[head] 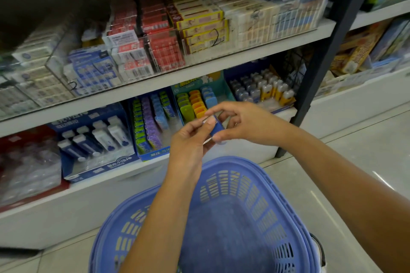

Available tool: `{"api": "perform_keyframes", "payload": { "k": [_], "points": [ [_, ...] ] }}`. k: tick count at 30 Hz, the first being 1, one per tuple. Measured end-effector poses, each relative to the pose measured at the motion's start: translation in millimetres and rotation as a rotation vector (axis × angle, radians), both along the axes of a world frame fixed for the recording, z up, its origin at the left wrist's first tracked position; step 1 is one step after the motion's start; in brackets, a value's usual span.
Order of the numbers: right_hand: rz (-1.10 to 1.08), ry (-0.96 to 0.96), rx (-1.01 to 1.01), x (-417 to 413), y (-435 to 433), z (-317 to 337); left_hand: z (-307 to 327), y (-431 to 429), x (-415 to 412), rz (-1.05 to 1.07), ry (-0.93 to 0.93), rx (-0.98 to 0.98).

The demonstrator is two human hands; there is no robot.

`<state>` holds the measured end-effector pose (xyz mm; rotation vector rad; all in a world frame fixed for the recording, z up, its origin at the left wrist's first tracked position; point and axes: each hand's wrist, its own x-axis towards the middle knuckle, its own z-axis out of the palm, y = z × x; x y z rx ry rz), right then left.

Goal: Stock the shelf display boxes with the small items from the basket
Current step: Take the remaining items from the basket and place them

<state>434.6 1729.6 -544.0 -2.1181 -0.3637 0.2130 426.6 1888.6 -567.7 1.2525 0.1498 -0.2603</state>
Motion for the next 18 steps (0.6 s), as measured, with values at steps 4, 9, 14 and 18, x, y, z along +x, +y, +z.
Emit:
{"api": "perform_keyframes", "payload": {
  "k": [4, 9, 14, 18],
  "points": [
    [-0.089, -0.244, -0.130, -3, -5, -3, 2, -20, 7, 0.117, 0.069, -0.175],
    [-0.058, -0.659, -0.205, -6, -13, 1, 8, -34, 20, 0.088, 0.123, -0.290],
    [-0.382, -0.648, -0.211, 10, -51, 2, 0, -56, 29, -0.127, -0.127, 0.306],
    [-0.500, -0.498, -0.436, 30, -89, -10, -26, -62, 22, -0.450, -0.657, 1.158]
  ]
}}
